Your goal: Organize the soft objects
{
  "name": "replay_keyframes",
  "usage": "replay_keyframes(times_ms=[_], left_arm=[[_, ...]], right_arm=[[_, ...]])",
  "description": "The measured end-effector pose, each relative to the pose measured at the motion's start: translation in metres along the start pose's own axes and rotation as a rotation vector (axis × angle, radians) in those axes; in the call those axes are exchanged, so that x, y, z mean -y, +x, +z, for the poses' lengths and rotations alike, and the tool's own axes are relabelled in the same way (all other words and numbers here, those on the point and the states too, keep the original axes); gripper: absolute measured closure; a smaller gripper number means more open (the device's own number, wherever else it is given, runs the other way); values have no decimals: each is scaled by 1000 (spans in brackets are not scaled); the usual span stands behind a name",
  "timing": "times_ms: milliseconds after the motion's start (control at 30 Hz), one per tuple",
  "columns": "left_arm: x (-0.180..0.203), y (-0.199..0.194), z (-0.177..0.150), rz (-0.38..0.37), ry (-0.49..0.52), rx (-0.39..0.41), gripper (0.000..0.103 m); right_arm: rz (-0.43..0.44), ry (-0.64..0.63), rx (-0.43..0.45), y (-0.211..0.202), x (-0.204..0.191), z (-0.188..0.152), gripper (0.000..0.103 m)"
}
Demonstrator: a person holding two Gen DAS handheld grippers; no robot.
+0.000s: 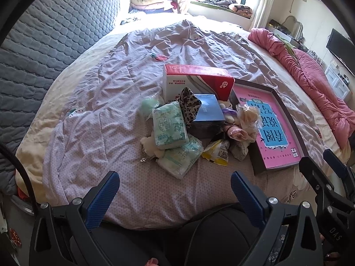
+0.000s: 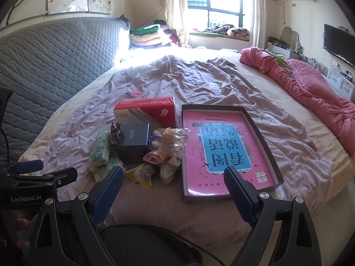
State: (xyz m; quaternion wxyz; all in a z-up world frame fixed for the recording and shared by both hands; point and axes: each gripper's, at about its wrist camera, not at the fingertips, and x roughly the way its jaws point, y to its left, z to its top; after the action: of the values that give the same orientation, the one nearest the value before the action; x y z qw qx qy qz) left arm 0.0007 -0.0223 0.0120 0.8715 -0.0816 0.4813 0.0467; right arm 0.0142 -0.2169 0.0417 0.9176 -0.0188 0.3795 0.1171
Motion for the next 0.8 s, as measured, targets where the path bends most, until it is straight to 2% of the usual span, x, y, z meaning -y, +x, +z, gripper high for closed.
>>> replay_keyframes(times_ms=[800], left_arm=[[2,1,-1,-3,9,0,2]], right_arm=[[-2,-4,-3,1,1,0,11]])
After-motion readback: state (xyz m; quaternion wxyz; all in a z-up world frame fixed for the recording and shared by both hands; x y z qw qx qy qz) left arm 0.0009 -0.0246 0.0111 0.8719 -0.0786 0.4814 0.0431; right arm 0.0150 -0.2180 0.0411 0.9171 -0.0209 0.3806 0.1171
